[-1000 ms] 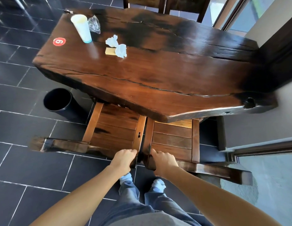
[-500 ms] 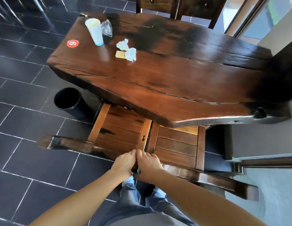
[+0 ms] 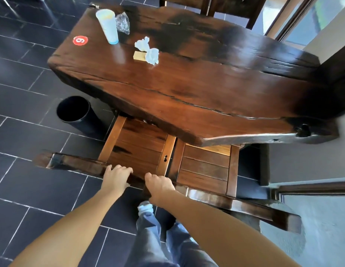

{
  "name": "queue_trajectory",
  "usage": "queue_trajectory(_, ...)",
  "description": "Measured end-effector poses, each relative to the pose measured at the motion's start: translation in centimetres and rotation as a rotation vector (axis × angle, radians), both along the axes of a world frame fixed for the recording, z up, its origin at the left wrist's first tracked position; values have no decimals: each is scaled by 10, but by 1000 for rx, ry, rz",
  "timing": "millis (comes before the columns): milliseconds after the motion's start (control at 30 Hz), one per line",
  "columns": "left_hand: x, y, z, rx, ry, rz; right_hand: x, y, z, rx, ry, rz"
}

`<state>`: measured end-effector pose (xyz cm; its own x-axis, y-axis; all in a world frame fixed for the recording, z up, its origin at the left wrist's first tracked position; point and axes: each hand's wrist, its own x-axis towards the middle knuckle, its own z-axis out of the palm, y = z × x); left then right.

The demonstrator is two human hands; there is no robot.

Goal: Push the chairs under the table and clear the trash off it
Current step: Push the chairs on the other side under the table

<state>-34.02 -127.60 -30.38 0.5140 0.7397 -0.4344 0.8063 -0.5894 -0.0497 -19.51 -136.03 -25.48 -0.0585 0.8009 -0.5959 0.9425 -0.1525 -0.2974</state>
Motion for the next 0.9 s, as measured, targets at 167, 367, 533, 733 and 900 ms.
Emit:
queue_trajectory(167, 7, -7, 5, -34, 19, -31, 10, -11, 1, 12, -31, 50)
queue_trajectory(367, 3, -24, 2, -70, -31, 18, 13, -26, -5, 69, -5, 95)
queue_trajectory(533, 23, -46, 6, -183, -105, 37, 40, -36, -4, 105, -27, 217)
queue_trajectory(733, 36, -60, 26, -313, -284, -37, 93, -66, -2, 2, 4, 17)
queue_trajectory(900, 33, -76, 39, -302, -304, -62, 86, -67, -5, -3, 0, -43)
